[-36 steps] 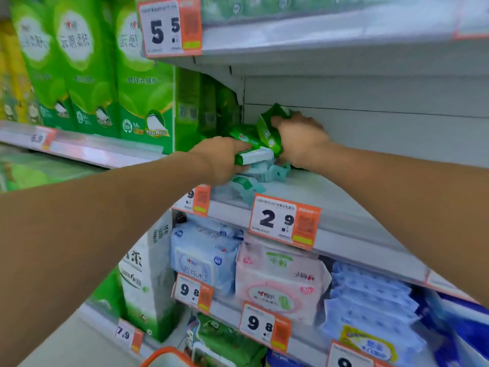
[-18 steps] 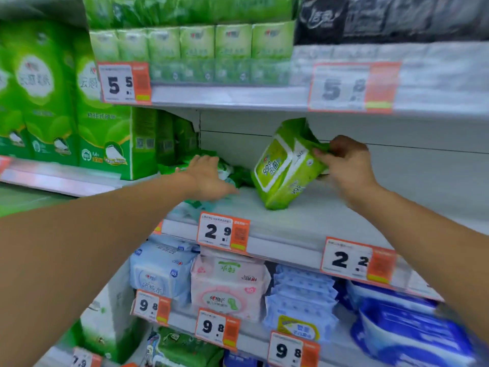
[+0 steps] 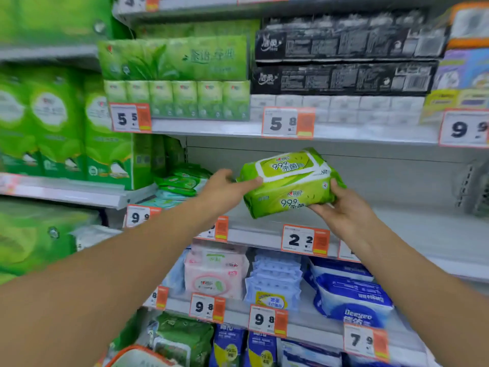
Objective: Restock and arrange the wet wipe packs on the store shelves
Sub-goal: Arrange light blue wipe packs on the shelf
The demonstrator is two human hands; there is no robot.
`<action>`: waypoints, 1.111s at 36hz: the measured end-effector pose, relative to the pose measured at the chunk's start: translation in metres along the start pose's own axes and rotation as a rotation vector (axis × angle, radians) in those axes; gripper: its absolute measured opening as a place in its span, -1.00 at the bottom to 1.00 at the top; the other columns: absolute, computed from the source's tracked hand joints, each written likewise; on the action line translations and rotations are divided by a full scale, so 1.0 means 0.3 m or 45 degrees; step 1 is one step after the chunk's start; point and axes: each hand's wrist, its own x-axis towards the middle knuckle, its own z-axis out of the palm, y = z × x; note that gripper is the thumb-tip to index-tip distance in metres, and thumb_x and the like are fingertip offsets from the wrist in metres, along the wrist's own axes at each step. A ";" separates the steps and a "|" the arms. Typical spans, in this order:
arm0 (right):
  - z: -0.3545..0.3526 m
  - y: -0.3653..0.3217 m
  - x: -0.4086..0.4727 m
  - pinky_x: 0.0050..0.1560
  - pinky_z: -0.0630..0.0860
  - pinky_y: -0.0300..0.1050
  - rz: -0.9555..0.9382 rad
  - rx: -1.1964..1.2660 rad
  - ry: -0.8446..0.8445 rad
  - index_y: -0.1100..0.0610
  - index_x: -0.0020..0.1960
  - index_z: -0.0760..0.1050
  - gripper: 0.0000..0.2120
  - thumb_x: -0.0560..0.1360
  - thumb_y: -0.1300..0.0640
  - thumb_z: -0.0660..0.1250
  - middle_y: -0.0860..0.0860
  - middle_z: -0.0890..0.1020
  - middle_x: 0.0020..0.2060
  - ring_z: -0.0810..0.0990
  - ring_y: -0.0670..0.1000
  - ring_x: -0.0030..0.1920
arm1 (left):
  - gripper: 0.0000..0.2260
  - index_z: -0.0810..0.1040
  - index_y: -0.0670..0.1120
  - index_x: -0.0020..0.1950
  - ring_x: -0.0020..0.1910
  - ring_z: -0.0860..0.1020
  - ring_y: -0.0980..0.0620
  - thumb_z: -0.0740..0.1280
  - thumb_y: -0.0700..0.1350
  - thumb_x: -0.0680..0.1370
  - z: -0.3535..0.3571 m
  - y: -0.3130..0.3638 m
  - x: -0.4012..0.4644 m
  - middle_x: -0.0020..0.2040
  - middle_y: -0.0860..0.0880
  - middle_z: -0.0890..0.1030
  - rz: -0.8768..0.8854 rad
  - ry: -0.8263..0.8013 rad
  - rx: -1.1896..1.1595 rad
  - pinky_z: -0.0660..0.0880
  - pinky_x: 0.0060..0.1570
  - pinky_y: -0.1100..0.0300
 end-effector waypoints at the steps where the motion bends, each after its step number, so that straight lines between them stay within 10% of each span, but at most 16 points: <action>1: 0.012 0.014 -0.031 -0.28 0.61 0.38 0.029 0.037 -0.021 0.24 0.40 0.37 -0.65 0.64 0.21 0.22 0.21 0.54 0.31 0.59 0.29 0.19 | -0.61 0.54 0.02 0.08 0.03 0.55 0.05 0.52 0.19 0.40 -0.012 0.002 -0.036 0.00 0.09 0.57 -0.035 -0.037 -0.047 0.55 0.17 -0.05; 8: 0.046 0.223 -0.308 0.06 0.61 0.28 0.222 -0.011 -0.424 0.16 0.32 0.37 -0.57 0.46 0.26 0.32 0.22 0.63 0.20 0.66 0.25 0.13 | -0.68 0.61 0.01 0.07 -0.09 0.65 -0.13 0.49 0.06 0.36 -0.195 -0.041 -0.224 0.04 -0.06 0.69 -0.351 -0.124 -0.734 0.65 -0.05 0.02; 12: 0.014 0.341 -0.367 0.24 0.43 0.46 0.504 -0.239 -0.712 0.10 0.33 0.44 -0.33 0.25 0.30 0.51 0.19 0.58 0.29 0.55 0.33 0.29 | -0.45 0.54 -0.10 0.25 -0.01 0.68 -0.14 0.55 -0.16 0.28 -0.363 -0.184 -0.348 0.14 -0.12 0.67 -0.351 -0.126 -0.629 0.66 -0.14 0.05; 19: 0.107 0.548 -0.397 0.17 0.55 0.29 0.428 -0.930 -0.551 0.05 0.33 0.47 -0.28 0.21 -0.08 0.55 0.02 0.71 0.09 0.69 0.11 0.10 | -0.34 0.49 -0.07 0.27 0.06 0.67 -0.14 0.57 -0.33 0.21 -0.511 -0.376 -0.499 0.10 -0.09 0.70 -0.383 -0.057 -0.442 0.63 0.01 -0.05; 24: 0.144 0.632 -0.402 0.08 0.62 0.10 0.407 -1.120 -0.734 0.00 0.22 0.52 -0.48 0.28 0.00 0.51 -0.01 0.73 0.02 0.72 0.05 0.01 | -0.38 0.49 -0.09 0.32 0.11 0.66 -0.10 0.60 -0.15 0.30 -0.617 -0.487 -0.549 0.14 -0.07 0.68 -0.513 -0.046 -0.355 0.62 0.04 -0.02; 30: 0.137 0.760 -0.405 0.35 0.44 0.18 0.603 -1.198 -0.728 0.09 0.35 0.48 -0.18 0.17 -0.16 0.64 -0.01 0.70 0.11 0.66 0.09 0.17 | -0.46 0.51 -0.06 0.29 0.05 0.68 -0.05 0.57 0.00 0.36 -0.710 -0.547 -0.577 0.10 -0.03 0.70 -0.655 -0.076 -0.153 0.64 -0.05 0.01; 34: 0.155 0.796 -0.412 0.12 0.46 0.05 0.665 -1.264 -0.802 0.15 0.28 0.56 -0.34 0.29 -0.18 0.54 0.10 0.71 0.08 0.62 0.15 0.03 | -0.47 0.57 -0.02 0.22 0.01 0.69 -0.08 0.51 0.15 0.32 -0.728 -0.563 -0.591 0.06 -0.02 0.71 -0.736 -0.059 -0.029 0.64 -0.01 -0.05; 40: 0.148 0.874 -0.438 0.19 0.53 0.35 0.879 -1.311 -0.849 0.11 0.25 0.58 -0.41 0.31 -0.18 0.48 0.18 0.67 0.15 0.60 0.38 0.17 | -0.48 0.63 0.04 0.13 -0.07 0.68 -0.01 0.32 0.37 0.36 -0.754 -0.606 -0.627 0.02 0.00 0.72 -1.012 -0.194 0.125 0.63 -0.02 -0.02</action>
